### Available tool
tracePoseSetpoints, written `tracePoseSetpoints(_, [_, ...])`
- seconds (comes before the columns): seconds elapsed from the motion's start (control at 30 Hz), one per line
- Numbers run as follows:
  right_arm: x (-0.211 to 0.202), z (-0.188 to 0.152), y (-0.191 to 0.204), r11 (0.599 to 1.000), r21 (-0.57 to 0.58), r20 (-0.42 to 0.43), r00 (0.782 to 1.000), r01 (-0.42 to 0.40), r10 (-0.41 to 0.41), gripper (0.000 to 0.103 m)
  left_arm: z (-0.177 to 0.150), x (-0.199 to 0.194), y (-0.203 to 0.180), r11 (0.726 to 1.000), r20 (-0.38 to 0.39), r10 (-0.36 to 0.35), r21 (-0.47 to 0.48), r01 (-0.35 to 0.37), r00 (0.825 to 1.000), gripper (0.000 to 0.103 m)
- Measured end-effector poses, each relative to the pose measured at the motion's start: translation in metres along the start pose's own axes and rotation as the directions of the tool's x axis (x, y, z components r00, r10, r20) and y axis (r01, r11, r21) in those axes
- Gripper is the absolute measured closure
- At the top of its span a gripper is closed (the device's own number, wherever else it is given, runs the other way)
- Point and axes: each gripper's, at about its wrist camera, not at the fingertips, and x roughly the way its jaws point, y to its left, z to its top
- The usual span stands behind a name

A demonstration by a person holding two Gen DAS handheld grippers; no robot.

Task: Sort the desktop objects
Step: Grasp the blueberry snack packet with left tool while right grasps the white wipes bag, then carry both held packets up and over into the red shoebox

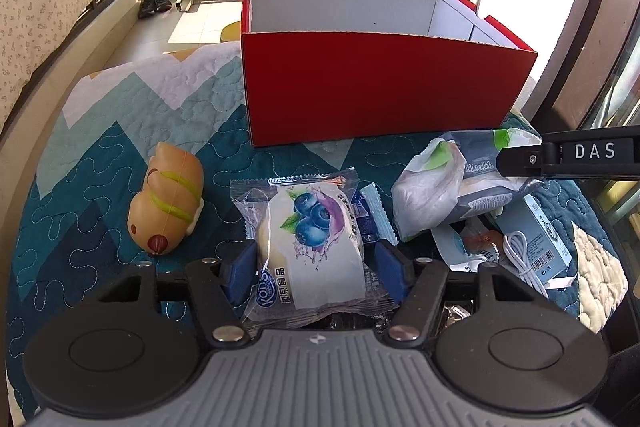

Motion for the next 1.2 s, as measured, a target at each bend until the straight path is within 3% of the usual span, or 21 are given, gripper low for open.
tracePoseSetpoints(0.3, [-0.002,0.004,0.001,1.0,-0.009,0.001,1.0,0.017,-0.017,0.085,0.001,-0.002,0.0,1.0,0.005,0.022,0.015,-0.022,1.0,0.051])
tracePoseSetpoints(0.67, [-0.02,0.016,0.004,0.998,-0.022,0.057,0.997,0.056,-0.054,0.087,0.005,-0.012,0.001,0.999,0.011,0.038,0.032,-0.039,0.999,0.053])
tracePoseSetpoints(1.2, [-0.057,0.029,0.001,1.0,0.024,0.108,0.994,0.018,-0.02,0.092,0.023,-0.052,-0.006,0.996,0.06,0.027,0.088,-0.032,0.998,0.053])
